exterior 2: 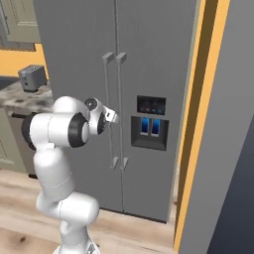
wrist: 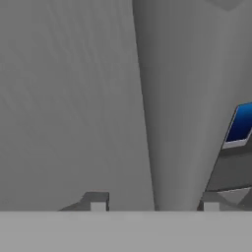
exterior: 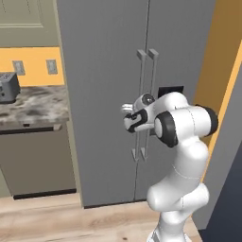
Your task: Place one of the steaks on the plate and the other in the bowl. Then place the bowl in the fridge.
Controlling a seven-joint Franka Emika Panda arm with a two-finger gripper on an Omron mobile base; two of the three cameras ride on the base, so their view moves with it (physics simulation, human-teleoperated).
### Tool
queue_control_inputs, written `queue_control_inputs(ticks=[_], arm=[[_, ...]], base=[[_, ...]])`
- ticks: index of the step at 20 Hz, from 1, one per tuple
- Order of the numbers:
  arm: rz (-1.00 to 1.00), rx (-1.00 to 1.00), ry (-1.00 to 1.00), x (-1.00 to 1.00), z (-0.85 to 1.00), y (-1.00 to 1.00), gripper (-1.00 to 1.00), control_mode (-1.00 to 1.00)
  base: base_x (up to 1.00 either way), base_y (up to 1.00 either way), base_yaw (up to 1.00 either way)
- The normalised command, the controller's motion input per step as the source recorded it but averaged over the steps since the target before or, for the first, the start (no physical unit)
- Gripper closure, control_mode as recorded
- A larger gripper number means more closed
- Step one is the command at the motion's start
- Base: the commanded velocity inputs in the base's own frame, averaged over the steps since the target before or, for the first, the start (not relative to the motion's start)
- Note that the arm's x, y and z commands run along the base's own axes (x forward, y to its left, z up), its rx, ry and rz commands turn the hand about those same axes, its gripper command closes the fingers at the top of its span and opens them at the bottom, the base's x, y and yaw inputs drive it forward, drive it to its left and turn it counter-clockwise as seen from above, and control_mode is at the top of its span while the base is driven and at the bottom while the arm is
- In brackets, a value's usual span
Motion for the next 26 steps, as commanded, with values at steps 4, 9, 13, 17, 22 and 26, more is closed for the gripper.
queue_control_inputs(ticks=[4,9,13,17,22,26], arm=[[0.26,0.06,0.15,-0.55,0.00,1.00,1.00,-1.00],[0.24,-0.01,0.00,-1.00,-0.03,1.00,1.00,-1.00],[0.16,-0.07,0.00,-0.99,-0.22,1.00,1.00,-1.00],[0.01,-0.04,0.00,-0.38,-0.32,1.00,1.00,-1.00],[0.00,0.00,0.03,0.00,-0.18,1.00,1.00,-1.00],[0.00,0.00,0.09,-0.17,-0.24,1.00,1.00,-1.00]], base=[[0.00,0.00,0.00],[0.00,0.00,0.00],[0.00,0.00,0.00],[0.00,0.00,0.00],[0.00,0.00,0.00],[0.00,0.00,0.00]])
